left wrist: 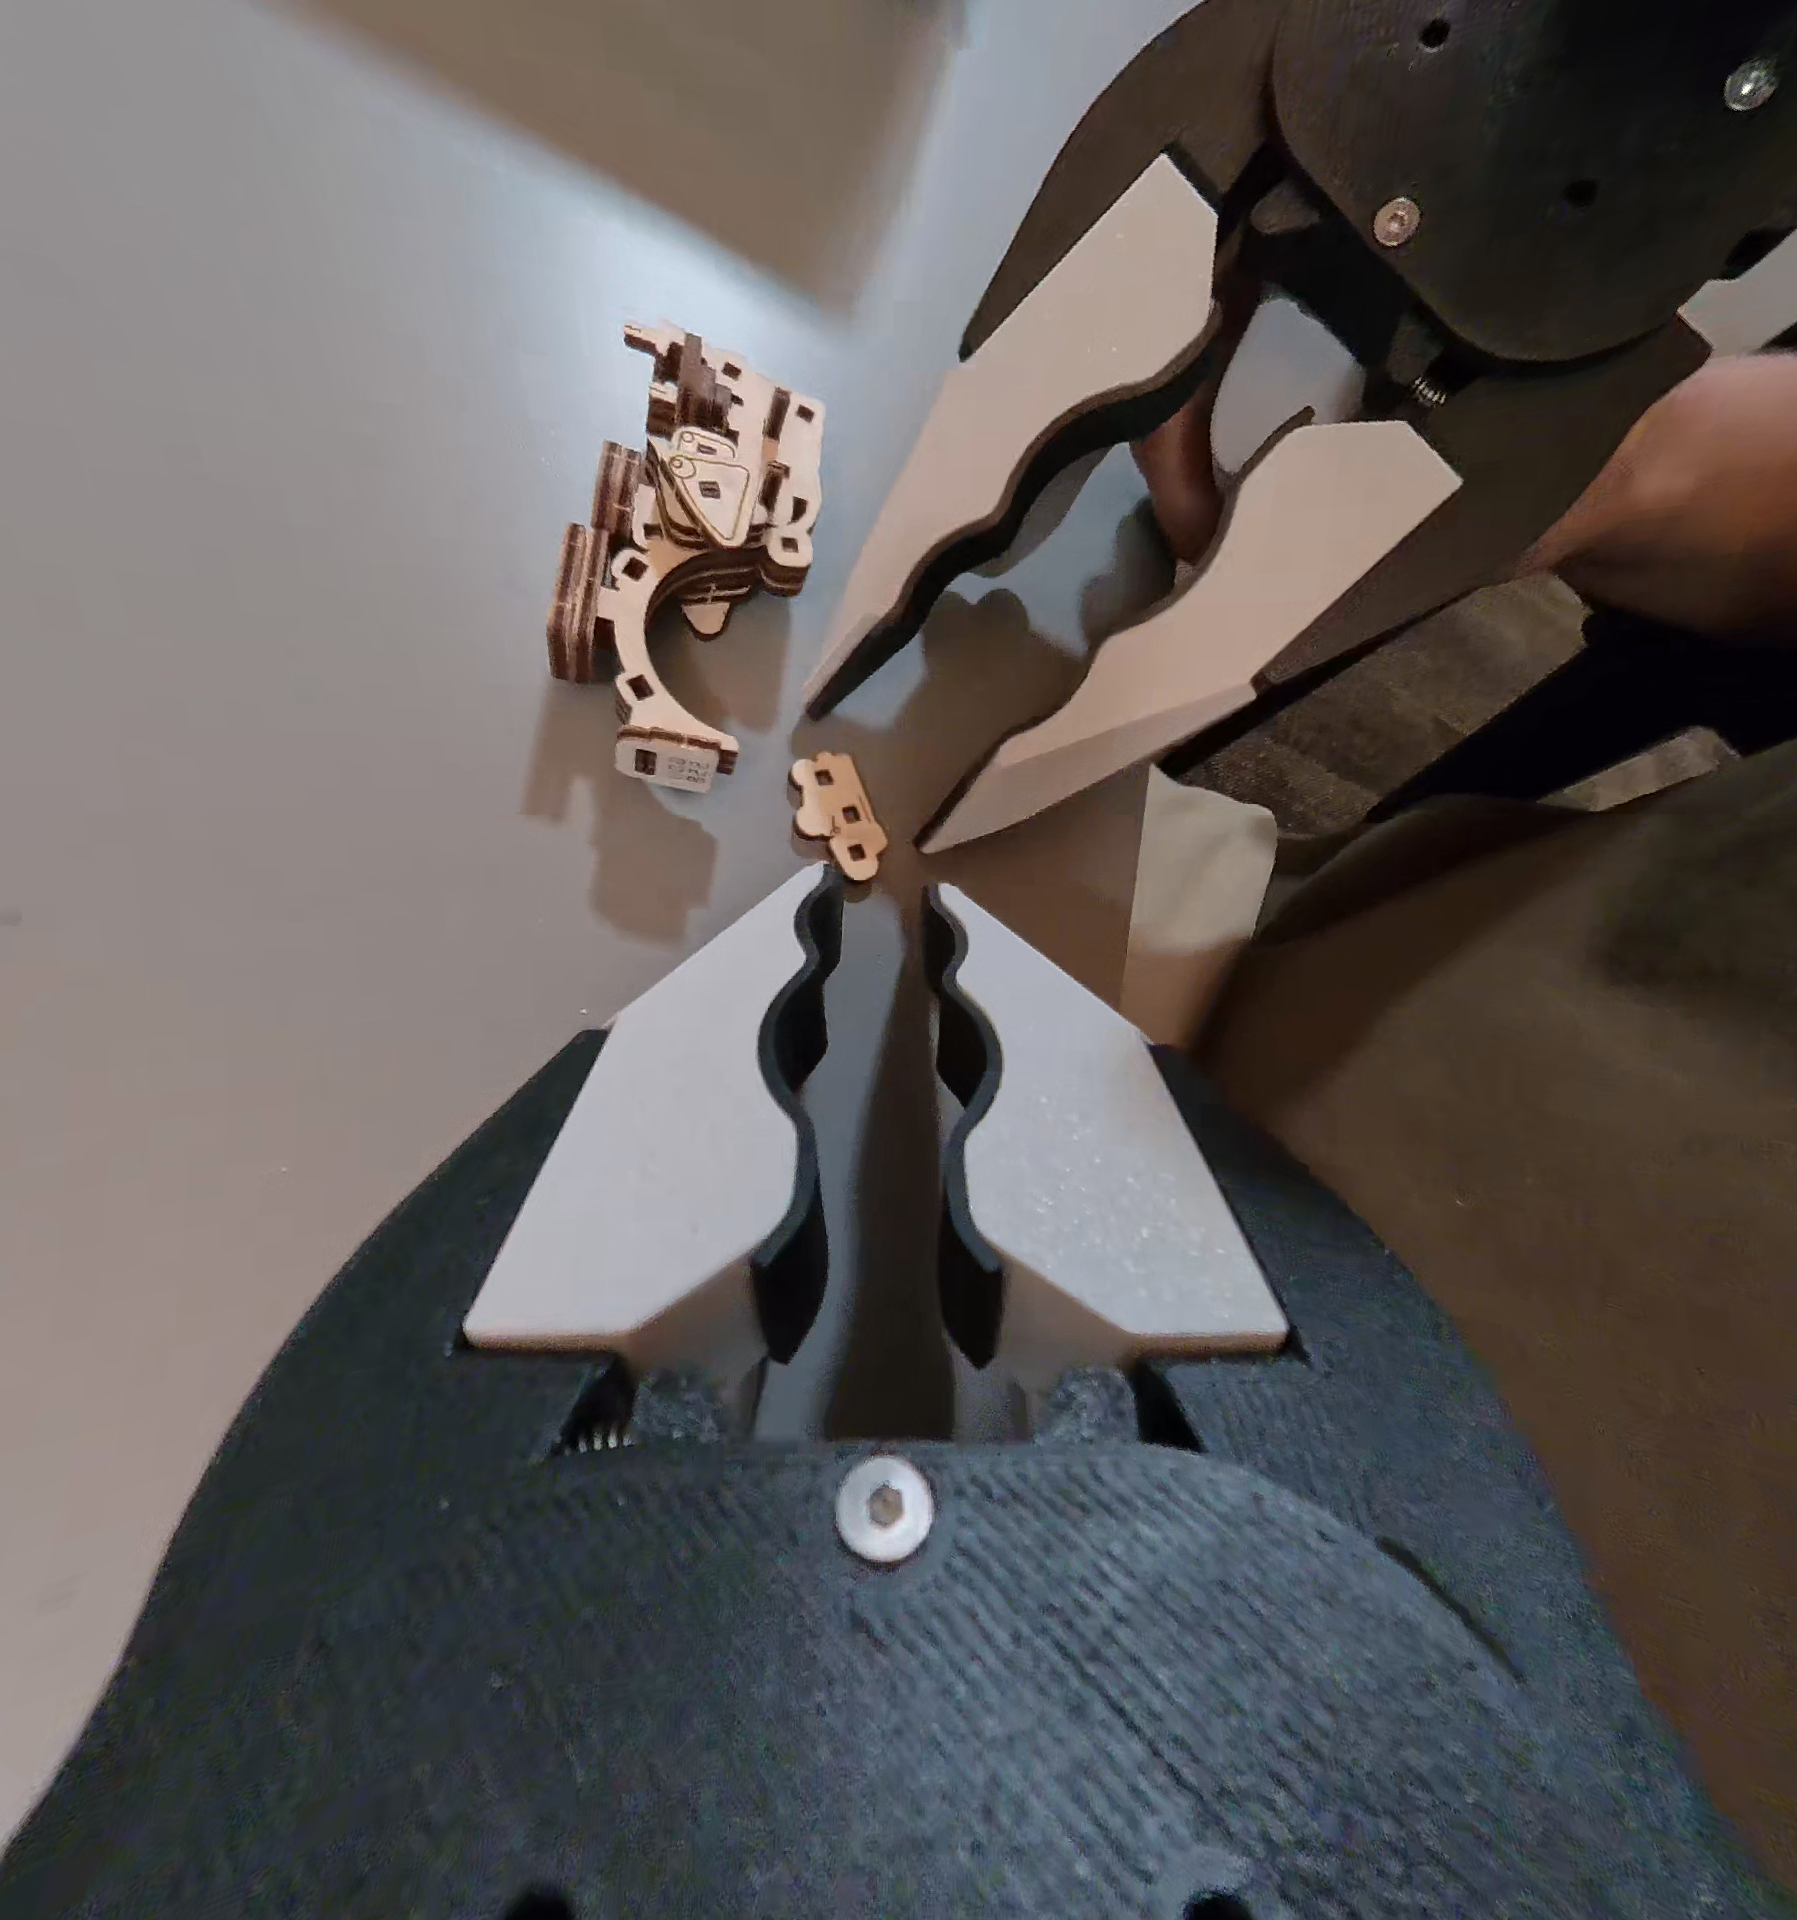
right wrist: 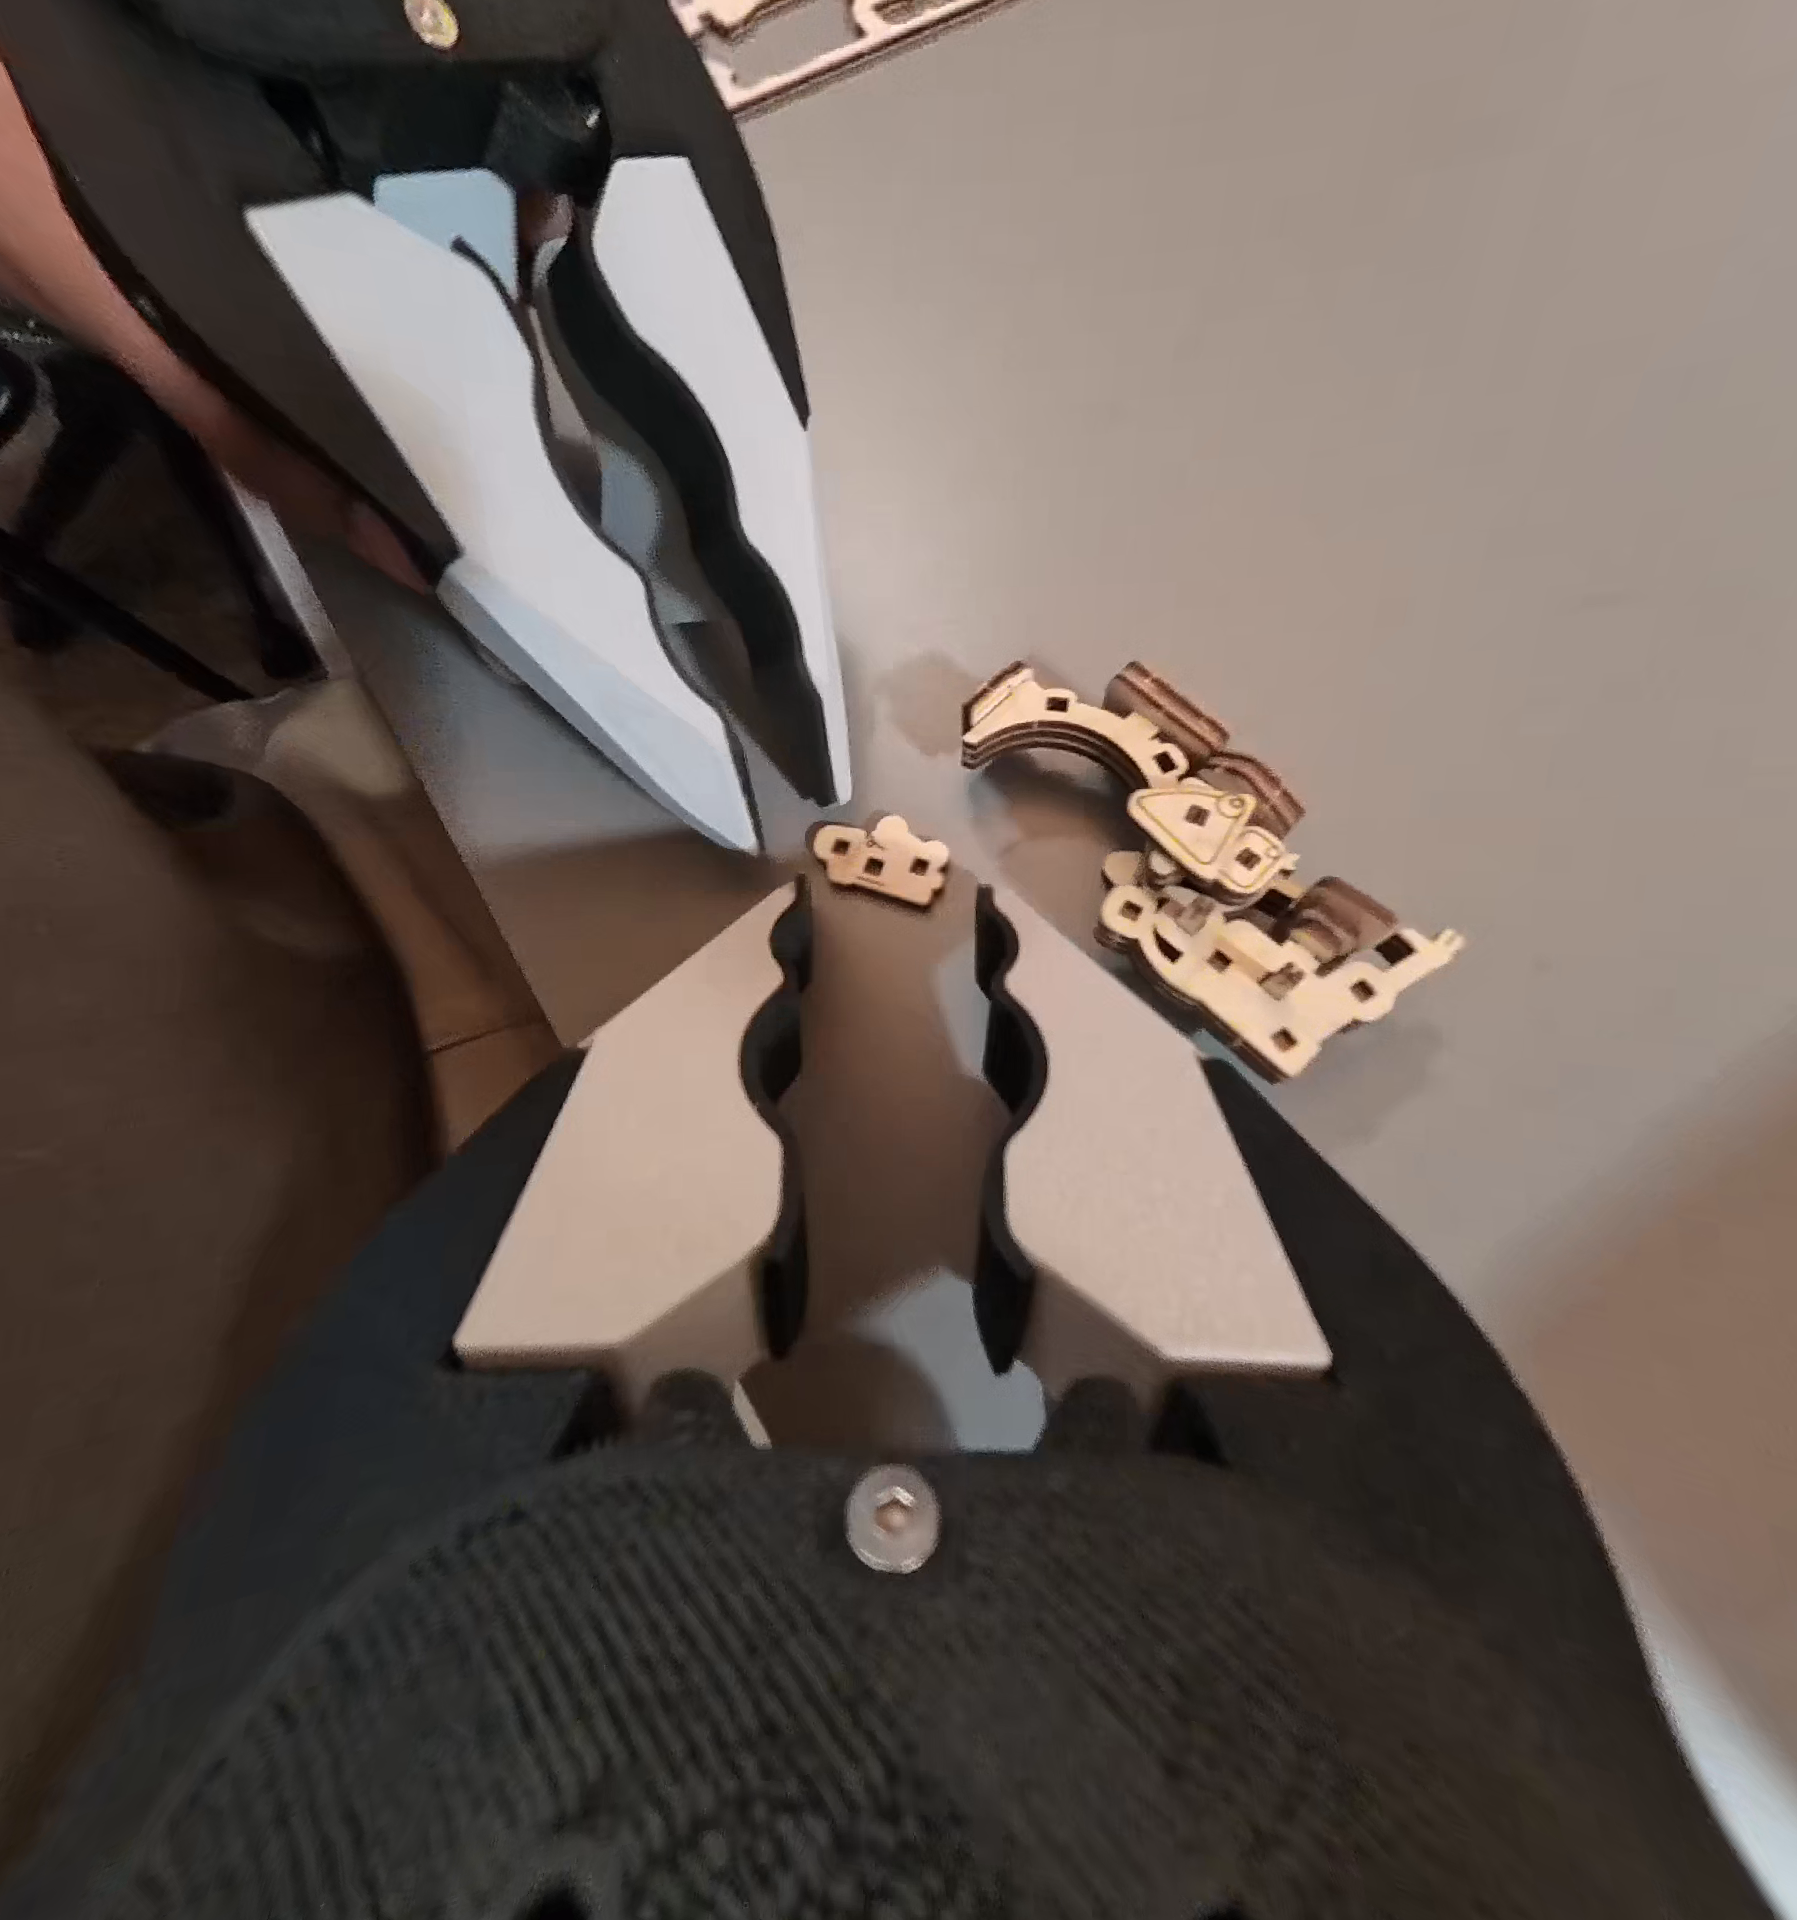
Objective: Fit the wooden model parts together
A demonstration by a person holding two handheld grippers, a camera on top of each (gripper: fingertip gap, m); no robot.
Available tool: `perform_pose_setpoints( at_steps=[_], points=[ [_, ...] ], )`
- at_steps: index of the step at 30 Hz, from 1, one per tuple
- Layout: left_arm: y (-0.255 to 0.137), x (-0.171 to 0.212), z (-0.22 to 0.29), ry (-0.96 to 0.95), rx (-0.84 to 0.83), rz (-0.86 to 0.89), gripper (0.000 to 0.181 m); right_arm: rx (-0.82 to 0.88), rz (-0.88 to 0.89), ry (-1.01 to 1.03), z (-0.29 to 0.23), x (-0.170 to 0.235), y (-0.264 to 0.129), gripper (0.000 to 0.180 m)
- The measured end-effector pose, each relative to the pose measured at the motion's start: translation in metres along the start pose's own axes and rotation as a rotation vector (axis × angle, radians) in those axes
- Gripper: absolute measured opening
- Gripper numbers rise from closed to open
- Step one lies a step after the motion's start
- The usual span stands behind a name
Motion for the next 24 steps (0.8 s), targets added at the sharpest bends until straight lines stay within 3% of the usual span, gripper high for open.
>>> perform_pose_setpoints(
  at_steps=[15,20,24],
  points=[
    [0.001,-0.001,0.003,-0.097,0.125,0.051,0.021,0.019,0.057,-0.126,-0.011,-0.008,-0.004,0.025],
    [-0.009,-0.008,-0.004,-0.283,0.260,0.210,0.029,0.036,0.204,-0.239,-0.018,-0.020,-0.024,0.025],
    [-0.021,-0.013,-0.010,-0.500,0.471,0.416,0.022,0.072,0.295,-0.343,-0.025,-0.026,-0.034,0.025]
  ],
)
Point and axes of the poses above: each gripper's, where its closed fingertips meet, y out along the fingers, x out of its underside, z = x × y across the jaws, the point moved 7 cm from there along -y, back along the fingers, and after that the axes turned 12 degrees about y, right-handed, at the moved point
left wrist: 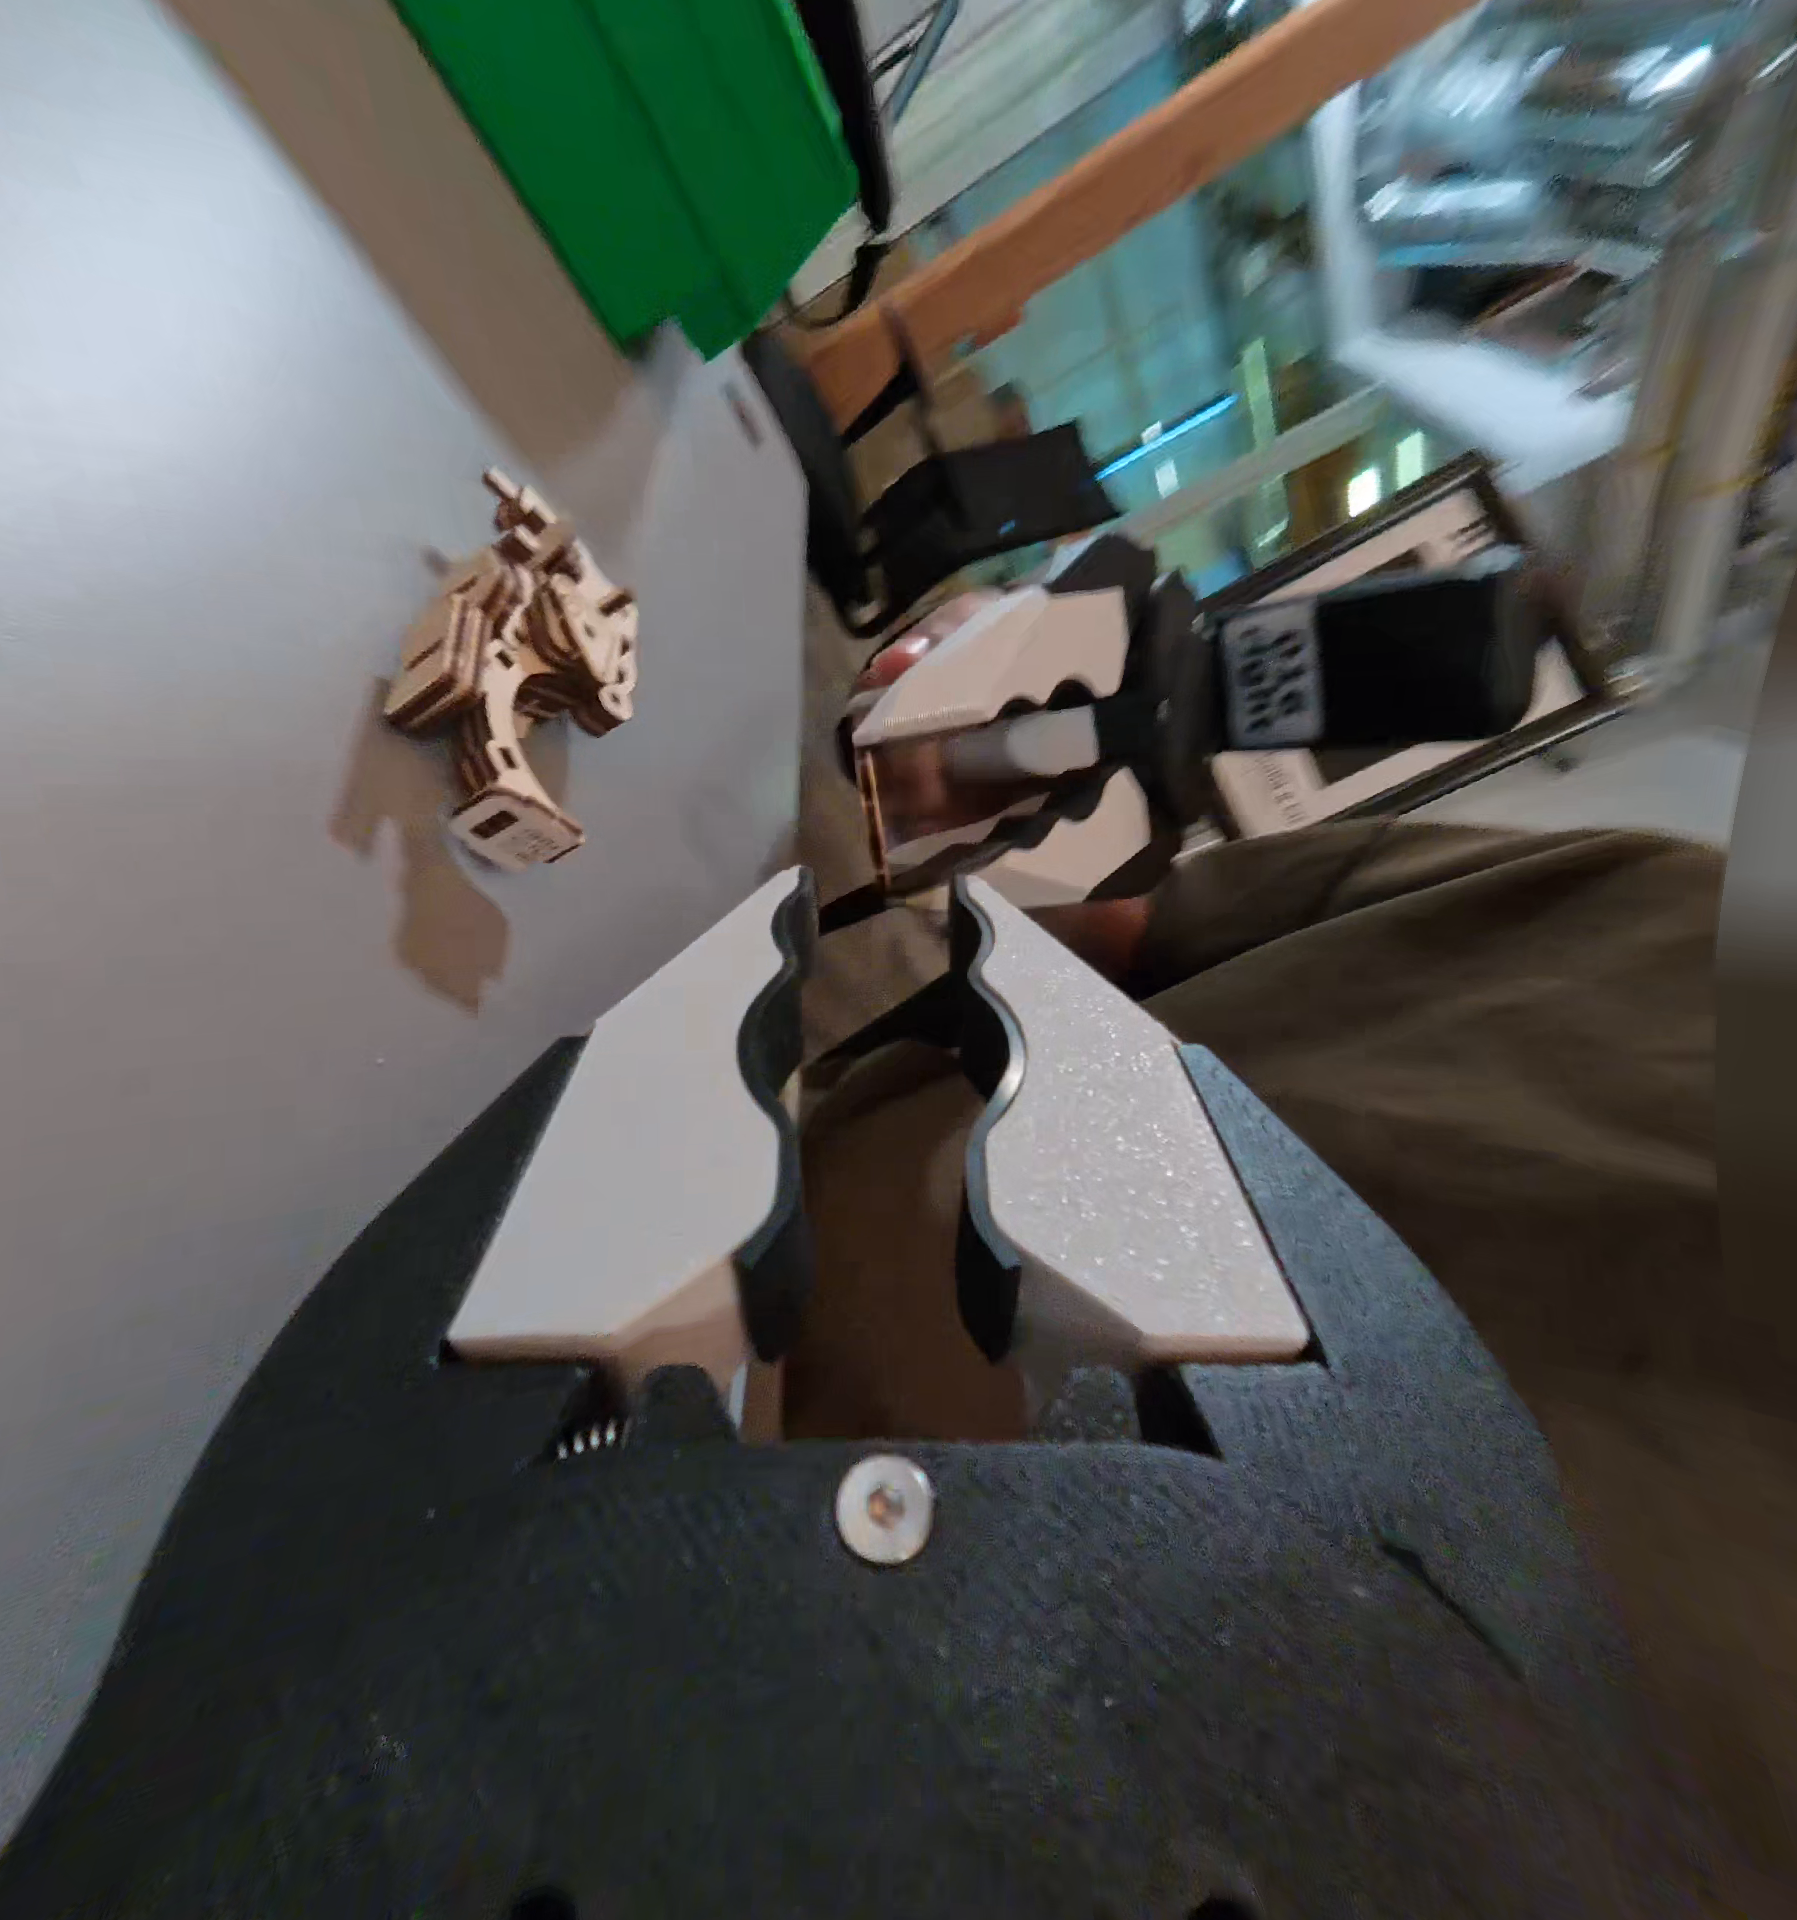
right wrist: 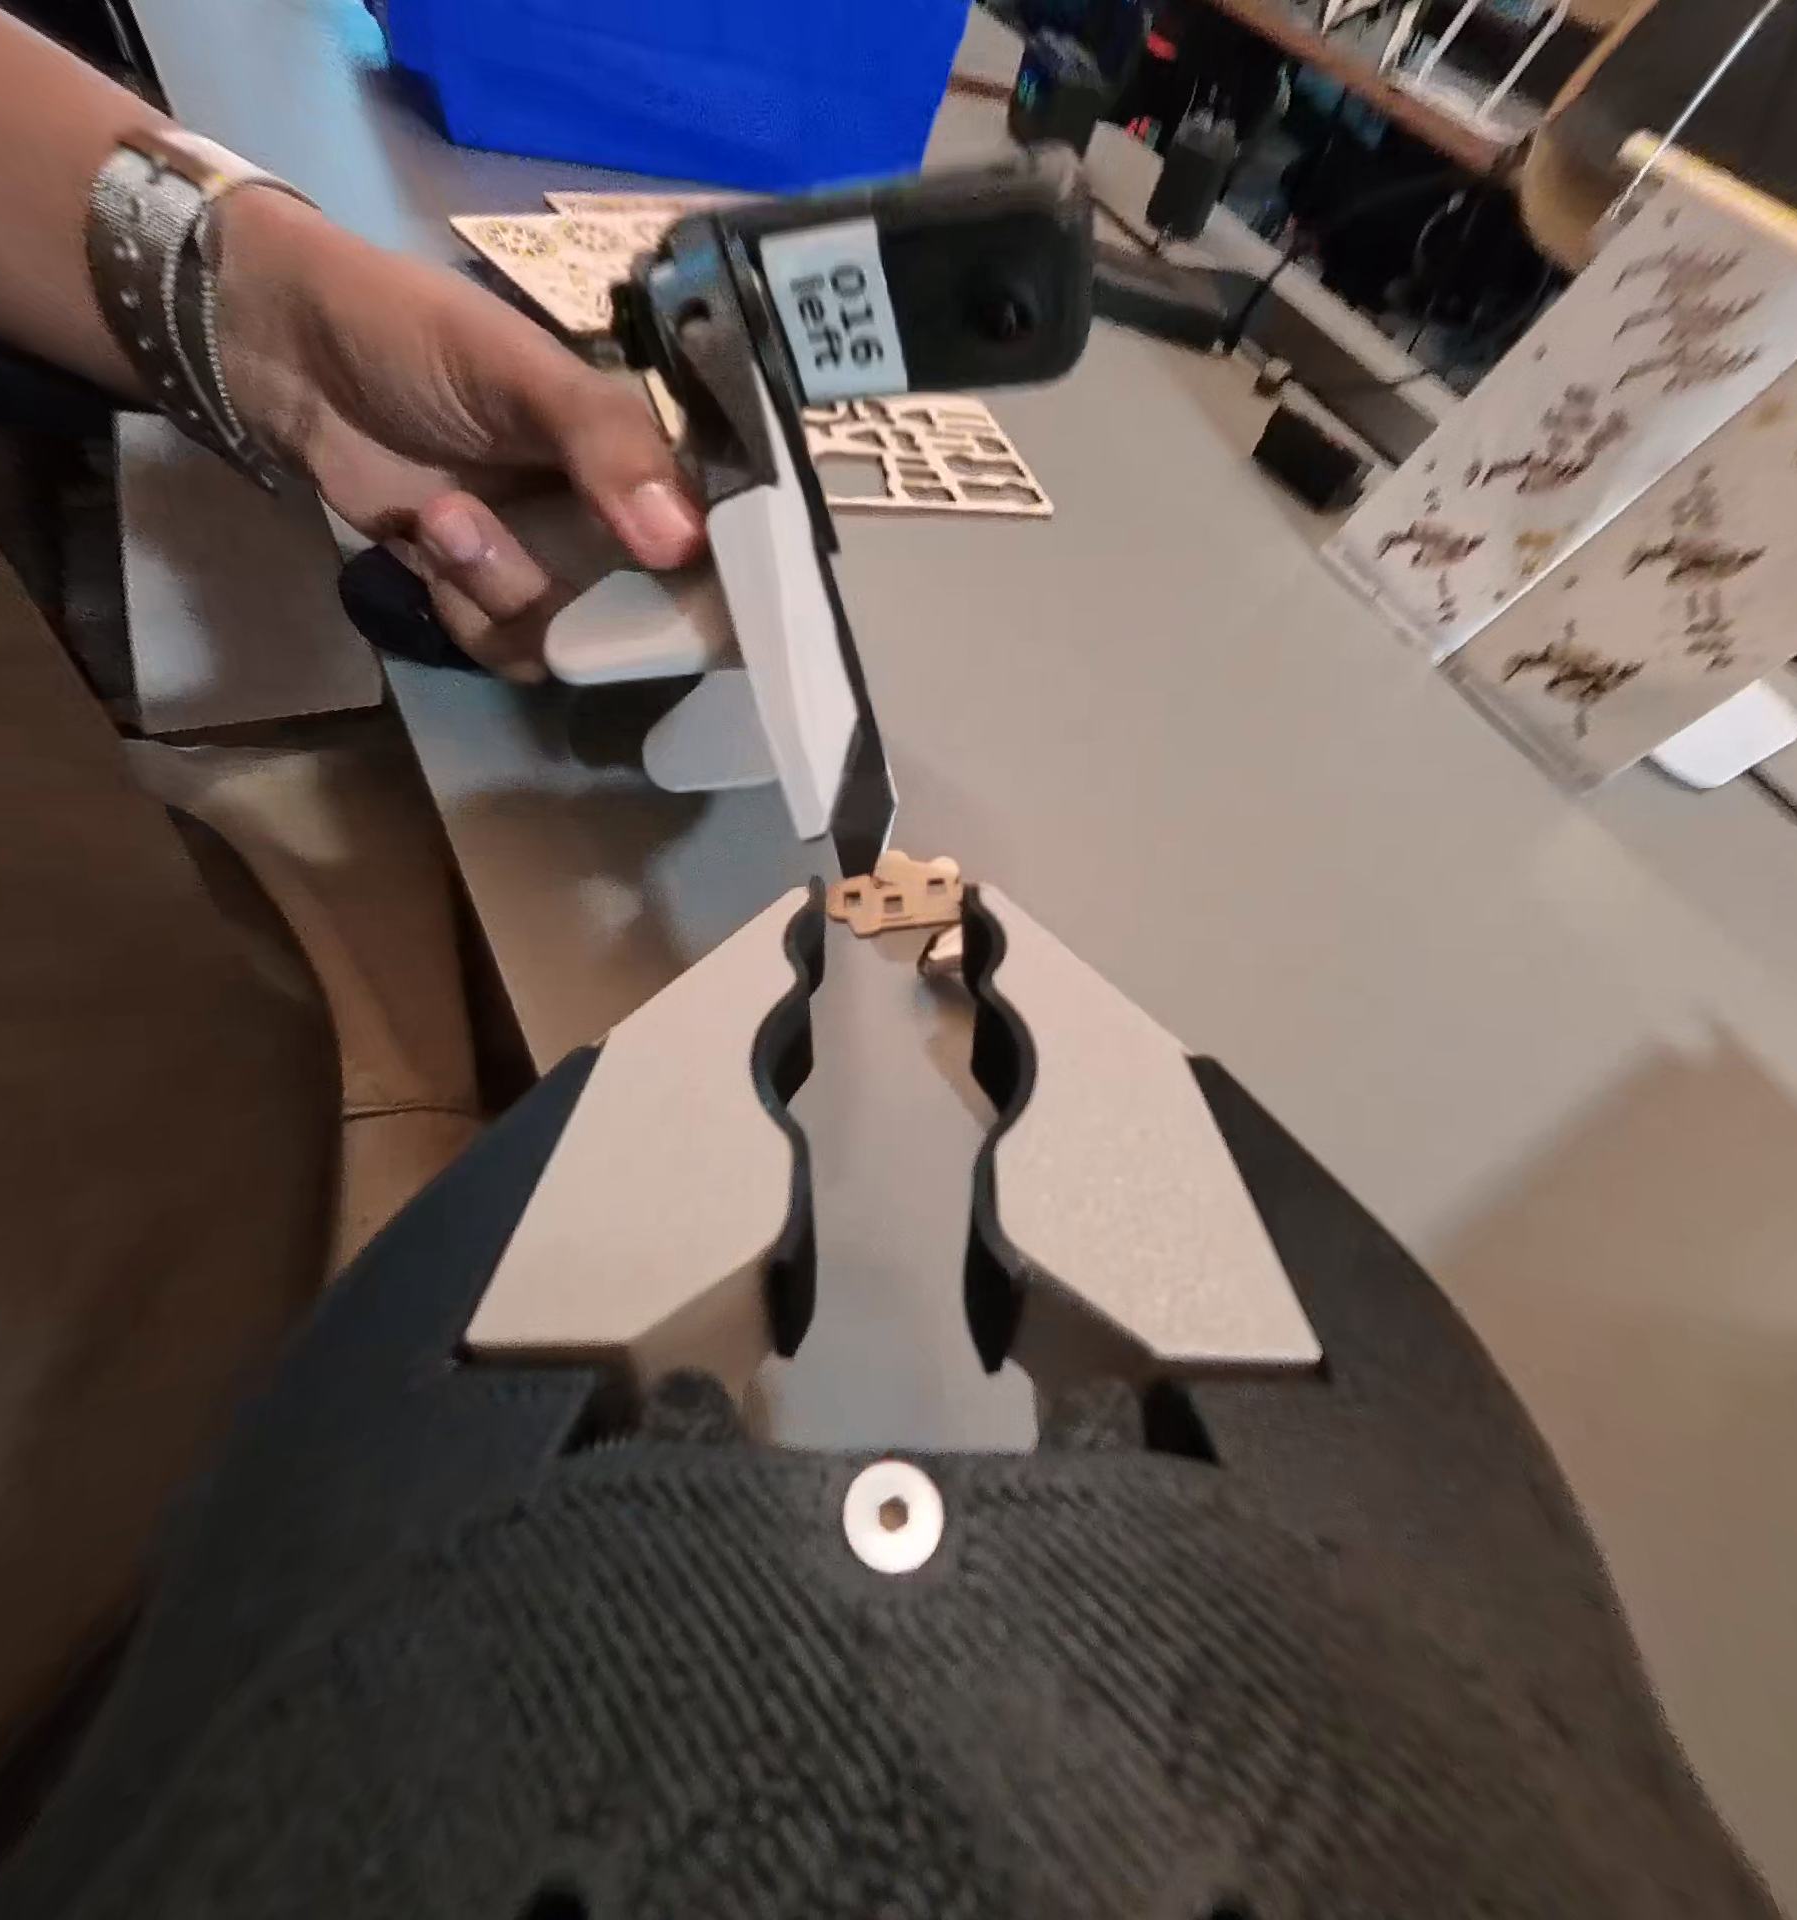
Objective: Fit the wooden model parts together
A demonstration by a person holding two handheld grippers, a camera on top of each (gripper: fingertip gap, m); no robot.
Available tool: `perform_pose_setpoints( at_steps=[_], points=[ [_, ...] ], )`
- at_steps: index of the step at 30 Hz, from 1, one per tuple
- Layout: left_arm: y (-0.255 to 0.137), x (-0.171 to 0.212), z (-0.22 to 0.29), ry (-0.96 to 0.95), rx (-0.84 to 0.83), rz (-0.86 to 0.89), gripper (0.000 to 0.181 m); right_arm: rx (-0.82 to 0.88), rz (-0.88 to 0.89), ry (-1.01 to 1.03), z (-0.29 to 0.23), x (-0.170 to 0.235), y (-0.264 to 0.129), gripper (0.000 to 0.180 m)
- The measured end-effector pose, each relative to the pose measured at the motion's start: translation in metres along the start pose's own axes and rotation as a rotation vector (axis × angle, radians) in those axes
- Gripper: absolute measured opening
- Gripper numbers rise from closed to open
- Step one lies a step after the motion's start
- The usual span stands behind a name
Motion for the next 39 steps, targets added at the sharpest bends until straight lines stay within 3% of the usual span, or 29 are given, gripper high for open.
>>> perform_pose_setpoints(
  at_steps=[3,6,15,24,28,39],
  points=[
    [0.001,0.000,0.003,-0.048,0.071,0.035,0.019,0.015,0.014,-0.069,-0.007,-0.003,0.000,0.025],
    [0.004,0.001,0.004,-0.031,0.055,0.028,0.000,0.043,0.038,-0.144,-0.014,-0.005,-0.001,0.025],
    [0.002,0.002,0.002,-0.084,0.070,0.015,0.000,0.130,0.088,-0.315,-0.022,0.003,0.001,0.030],
    [0.007,0.012,0.002,-0.066,0.075,-0.126,0.000,-0.057,0.040,-0.143,-0.021,0.012,-0.003,0.037],
    [0.010,0.015,0.002,-0.082,0.094,-0.148,0.000,-0.114,0.030,-0.103,-0.022,0.013,-0.004,0.025],
    [0.001,0.006,-0.003,-0.128,0.120,-0.041,0.009,-0.060,0.043,-0.035,-0.008,0.009,-0.007,0.022]
  ],
)
Point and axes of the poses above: each gripper's, where its closed fingertips meet, y out along the fingers, x out of its underside, z = x × y across the jaws, the point moved 7 cm from there along -y, back along the fingers, and after that the axes turned 12 degrees about y, right-handed, at the moved point
